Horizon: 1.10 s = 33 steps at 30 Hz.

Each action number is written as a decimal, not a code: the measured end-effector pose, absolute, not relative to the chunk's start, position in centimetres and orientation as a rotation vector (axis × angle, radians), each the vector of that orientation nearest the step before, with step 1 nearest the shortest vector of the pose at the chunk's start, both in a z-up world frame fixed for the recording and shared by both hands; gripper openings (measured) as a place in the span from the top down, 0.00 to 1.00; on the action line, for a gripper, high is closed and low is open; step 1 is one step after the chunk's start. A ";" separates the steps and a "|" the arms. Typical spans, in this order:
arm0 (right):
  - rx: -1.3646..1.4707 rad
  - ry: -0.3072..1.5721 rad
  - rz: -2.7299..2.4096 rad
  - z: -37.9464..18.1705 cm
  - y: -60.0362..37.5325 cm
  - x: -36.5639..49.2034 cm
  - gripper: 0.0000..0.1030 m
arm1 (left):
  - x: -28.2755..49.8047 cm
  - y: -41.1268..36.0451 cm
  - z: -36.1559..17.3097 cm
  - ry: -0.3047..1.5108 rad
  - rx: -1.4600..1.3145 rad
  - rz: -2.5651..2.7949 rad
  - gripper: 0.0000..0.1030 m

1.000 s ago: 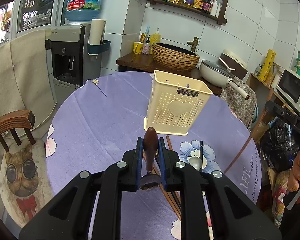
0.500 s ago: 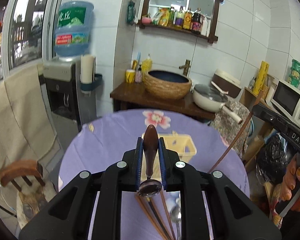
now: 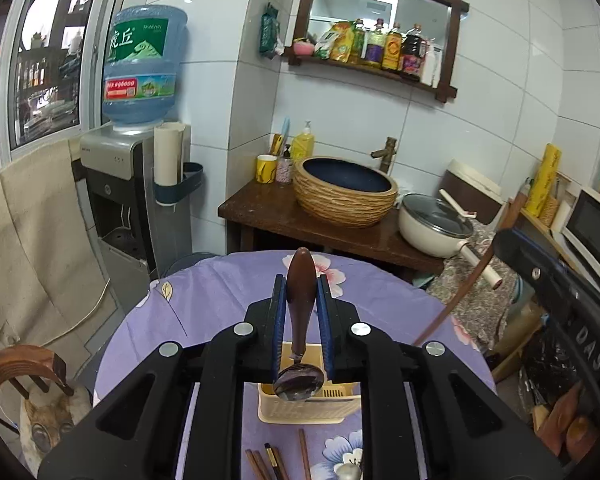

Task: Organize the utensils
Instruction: 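Lift and carry the spoon and chopstick over the cream utensil holder with both tools, then lower the spoon and chopstick into the holder and open both tools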

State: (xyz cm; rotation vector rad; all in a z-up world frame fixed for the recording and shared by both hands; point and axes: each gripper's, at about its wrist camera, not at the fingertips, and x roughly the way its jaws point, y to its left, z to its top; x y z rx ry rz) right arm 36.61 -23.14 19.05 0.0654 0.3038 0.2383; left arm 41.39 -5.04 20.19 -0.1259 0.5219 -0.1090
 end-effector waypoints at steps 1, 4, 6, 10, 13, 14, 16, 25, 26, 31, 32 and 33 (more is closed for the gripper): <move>0.070 0.324 0.238 17.9 -23.1 37.1 0.93 | 41.7 -5.1 19.5 0.516 -0.126 -0.104 0.85; 0.089 0.377 0.237 15.3 -23.2 38.0 0.93 | 43.1 -5.4 16.7 0.563 -0.142 -0.105 0.85; 0.087 0.390 0.229 14.2 -23.2 38.4 0.93 | 43.7 -5.3 15.5 0.579 -0.159 -0.116 0.85; 0.105 0.403 0.227 13.6 -23.7 38.6 0.93 | 44.0 -5.1 15.8 0.580 -0.187 -0.130 0.85; 0.109 0.385 0.223 14.6 -24.0 38.7 0.93 | 43.0 -5.3 18.2 0.524 -0.168 -0.130 0.85; 0.118 0.380 0.225 15.0 -24.2 38.7 0.93 | 42.8 -5.4 18.9 0.505 -0.164 -0.128 0.85; 0.126 0.383 0.229 15.2 -24.2 39.0 0.93 | 42.5 -5.5 20.2 0.470 -0.163 -0.123 0.85; 0.092 0.432 0.234 13.0 -23.3 39.5 0.93 | 44.8 -6.0 16.5 0.537 -0.157 -0.102 0.85; 0.093 0.443 0.234 12.7 -23.3 39.6 0.93 | 44.9 -6.0 15.6 0.551 -0.148 -0.092 0.85; 0.097 0.469 0.237 11.4 -23.1 40.0 0.93 | 45.6 -5.8 11.9 0.617 -0.141 -0.090 0.85; 0.093 0.464 0.233 11.2 -23.1 40.0 0.93 | 45.7 -5.9 11.4 0.627 -0.135 -0.087 0.85; 0.091 0.463 0.231 11.1 -23.1 39.9 0.93 | 45.9 -6.0 10.6 0.641 -0.129 -0.082 0.85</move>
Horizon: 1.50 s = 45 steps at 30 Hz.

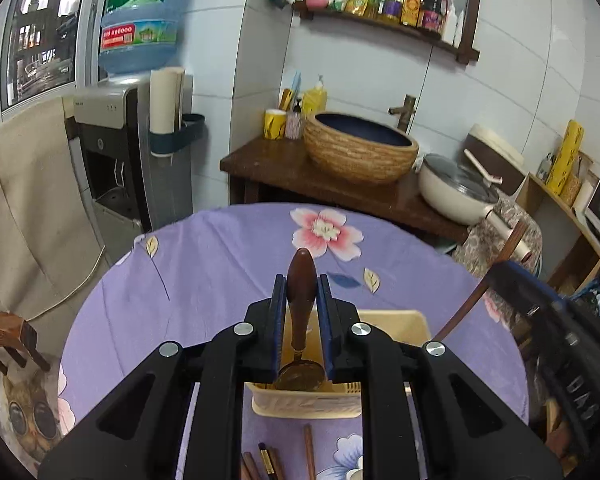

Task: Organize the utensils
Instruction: 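Lower the spoon and chopstick into the holder and open both tools, then move both tools back to the remaining chopsticks and spoons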

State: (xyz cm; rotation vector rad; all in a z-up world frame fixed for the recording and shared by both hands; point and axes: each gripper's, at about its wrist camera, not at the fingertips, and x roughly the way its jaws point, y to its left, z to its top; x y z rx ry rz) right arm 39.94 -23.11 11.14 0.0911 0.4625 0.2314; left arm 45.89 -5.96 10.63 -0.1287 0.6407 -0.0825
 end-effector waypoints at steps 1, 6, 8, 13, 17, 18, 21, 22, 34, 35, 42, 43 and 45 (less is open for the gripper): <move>0.095 0.464 0.232 11.1 -23.2 39.9 0.93 | 46.0 -6.0 10.2 0.649 -0.126 -0.081 0.85; 0.107 0.481 0.227 10.5 -23.5 40.2 0.94 | 46.7 -6.1 7.6 0.710 -0.141 -0.092 0.85; 0.113 0.488 0.222 10.2 -23.7 40.3 0.94 | 46.9 -6.2 6.8 0.725 -0.141 -0.088 0.85; 0.114 0.484 0.229 9.8 -24.0 40.2 0.93 | 46.5 -6.0 6.7 0.709 -0.168 -0.113 0.82; 0.152 0.462 0.224 9.7 -24.8 39.6 0.57 | 44.8 -5.4 8.1 0.654 -0.209 -0.142 0.35; 0.151 0.458 0.221 9.6 -25.0 39.3 0.57 | 44.2 -5.2 8.5 0.632 -0.217 -0.144 0.29; 0.130 0.457 0.229 8.6 -25.4 37.9 0.52 | 41.7 -4.6 9.2 0.574 -0.191 -0.147 0.23; 0.119 0.466 0.236 8.1 -25.5 37.4 0.47 | 40.6 -4.3 9.0 0.567 -0.185 -0.152 0.16; -0.029 0.616 0.258 -1.4 -24.1 30.1 0.38 | 30.7 -0.2 -0.4 0.689 -0.104 -0.051 0.08; -0.036 0.629 0.252 -2.1 -24.1 29.8 0.38 | 30.2 -0.1 -1.1 0.697 -0.097 -0.036 0.08; 0.006 0.716 0.254 -5.2 -23.8 28.9 0.43 | 28.9 0.6 -5.1 0.795 -0.141 -0.017 0.23; 0.003 0.718 0.268 -5.3 -23.4 28.6 0.44 | 28.8 0.5 -5.4 0.802 -0.135 -0.018 0.25; -0.002 0.731 0.320 -5.6 -22.4 28.0 0.44 | 28.4 0.5 -5.9 0.810 -0.137 -0.013 0.27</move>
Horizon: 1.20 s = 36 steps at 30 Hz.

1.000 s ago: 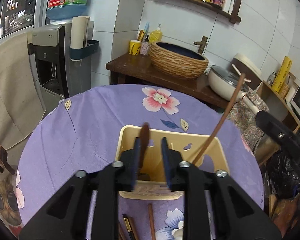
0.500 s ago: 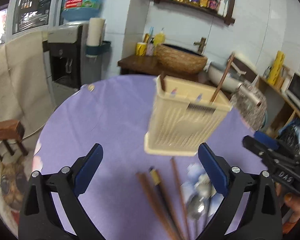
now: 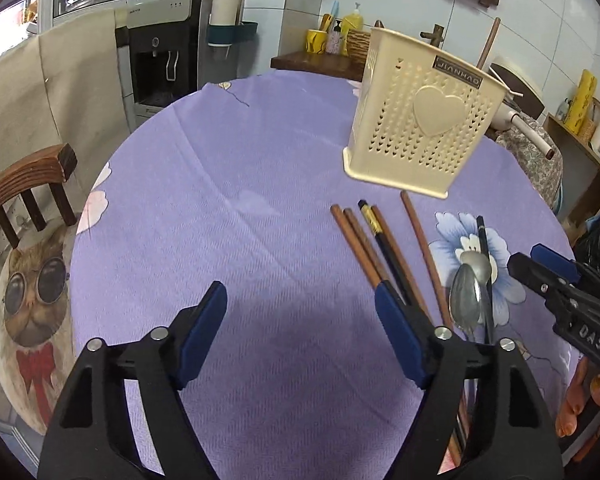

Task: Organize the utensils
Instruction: 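Move both tools back to the remaining chopsticks and spoons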

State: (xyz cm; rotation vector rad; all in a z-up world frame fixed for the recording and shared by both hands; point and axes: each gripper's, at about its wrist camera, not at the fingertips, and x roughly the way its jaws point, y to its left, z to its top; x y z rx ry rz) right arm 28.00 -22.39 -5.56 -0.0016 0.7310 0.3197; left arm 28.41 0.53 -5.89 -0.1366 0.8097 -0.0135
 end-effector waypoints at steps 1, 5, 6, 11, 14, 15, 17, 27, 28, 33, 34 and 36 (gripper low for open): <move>-0.008 0.738 0.338 -5.7 -21.9 27.8 0.44 | 28.2 0.7 -6.0 0.809 -0.146 -0.008 0.27; -0.067 0.753 0.366 -6.6 -19.7 27.3 0.44 | 27.4 1.5 -6.3 0.805 -0.177 0.017 0.27; -0.070 0.760 0.365 -6.8 -19.4 27.4 0.44 | 27.3 1.5 -6.2 0.805 -0.180 0.020 0.27; -0.070 0.769 0.326 -7.0 -19.1 28.0 0.44 | 27.0 2.1 -6.6 0.816 -0.196 0.030 0.27; -0.045 0.767 0.272 -6.8 -20.3 28.7 0.44 | 27.4 2.0 -6.7 0.825 -0.199 0.016 0.27; -0.037 0.771 0.254 -6.8 -20.8 29.1 0.44 | 27.6 1.7 -6.7 0.827 -0.198 0.009 0.27; -0.031 0.776 0.224 -6.8 -21.6 29.7 0.44 | 28.1 1.3 -6.5 0.826 -0.190 0.000 0.28; 0.027 0.803 0.186 -7.4 -24.1 30.9 0.45 | 32.5 -2.5 -6.1 0.836 -0.056 -0.024 0.32; 0.026 0.803 0.185 -7.5 -24.2 30.9 0.45 | 32.8 -2.8 -6.4 0.844 -0.044 -0.022 0.33; 0.017 0.795 0.180 -7.2 -24.3 31.1 0.45 | 33.4 -3.4 -7.2 0.856 -0.021 0.002 0.35; 0.015 0.794 0.179 -7.1 -24.3 31.1 0.45 | 33.5 -3.4 -7.4 0.863 -0.021 0.005 0.35; 0.014 0.793 0.179 -7.1 -24.4 31.3 0.45 | 33.8 -3.3 -7.8 0.874 -0.020 0.012 0.36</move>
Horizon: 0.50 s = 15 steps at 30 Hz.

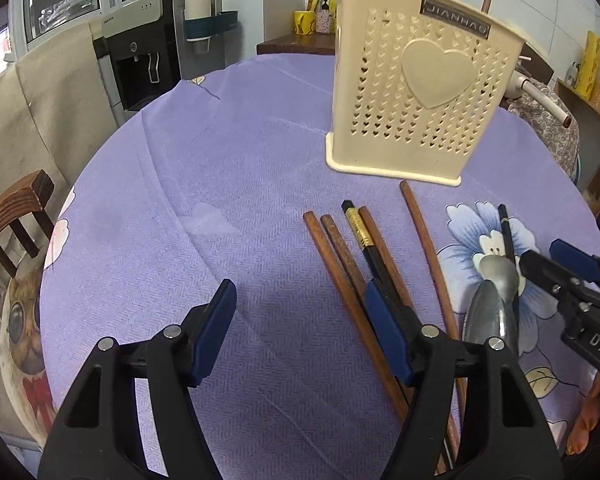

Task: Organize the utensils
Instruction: 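Move both tools back to the remaining chopsticks and spoons, then grasp a black chopstick with the right tool while the left tool grasps a brown chopstick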

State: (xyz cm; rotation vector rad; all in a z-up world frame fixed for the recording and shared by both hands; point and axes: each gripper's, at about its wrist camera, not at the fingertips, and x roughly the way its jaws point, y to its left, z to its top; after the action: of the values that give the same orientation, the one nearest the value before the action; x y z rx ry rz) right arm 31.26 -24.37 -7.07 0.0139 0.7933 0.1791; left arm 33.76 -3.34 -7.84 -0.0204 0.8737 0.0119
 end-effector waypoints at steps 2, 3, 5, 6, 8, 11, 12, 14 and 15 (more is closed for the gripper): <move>0.010 0.792 0.177 -7.0 -24.4 31.3 0.45 | 33.7 -3.0 -7.9 0.870 -0.032 0.018 0.37; 0.006 0.792 0.175 -7.0 -24.5 31.4 0.45 | 33.6 -2.9 -7.9 0.874 -0.033 0.021 0.38; 0.004 0.795 0.168 -6.9 -24.7 31.6 0.45 | 33.4 -2.4 -8.1 0.879 -0.036 0.019 0.38; 0.003 0.797 0.165 -6.9 -24.8 31.7 0.44 | 33.3 -2.0 -8.1 0.880 -0.042 0.024 0.38; 0.003 0.803 0.157 -7.0 -25.0 31.9 0.44 | 33.0 -1.4 -8.0 0.880 -0.049 0.036 0.38; 0.010 0.814 0.150 -7.1 -25.2 32.3 0.45 | 32.9 -0.8 -8.0 0.890 -0.082 0.035 0.38; 0.015 0.820 0.150 -7.1 -25.1 32.6 0.46 | 33.0 -0.7 -8.0 0.893 -0.088 0.035 0.38; 0.025 0.842 0.148 -7.3 -25.0 33.1 0.55 | 33.2 -0.8 -7.9 0.896 -0.093 0.034 0.39; 0.030 0.852 0.147 -7.4 -25.0 33.4 0.56 | 33.4 -0.9 -7.9 0.901 -0.097 0.028 0.40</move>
State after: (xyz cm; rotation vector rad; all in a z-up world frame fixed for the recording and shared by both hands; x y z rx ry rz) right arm 33.44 -24.96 -7.41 0.0301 0.8518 0.1471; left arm 33.42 -0.89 -7.94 -0.0972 0.9013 0.0278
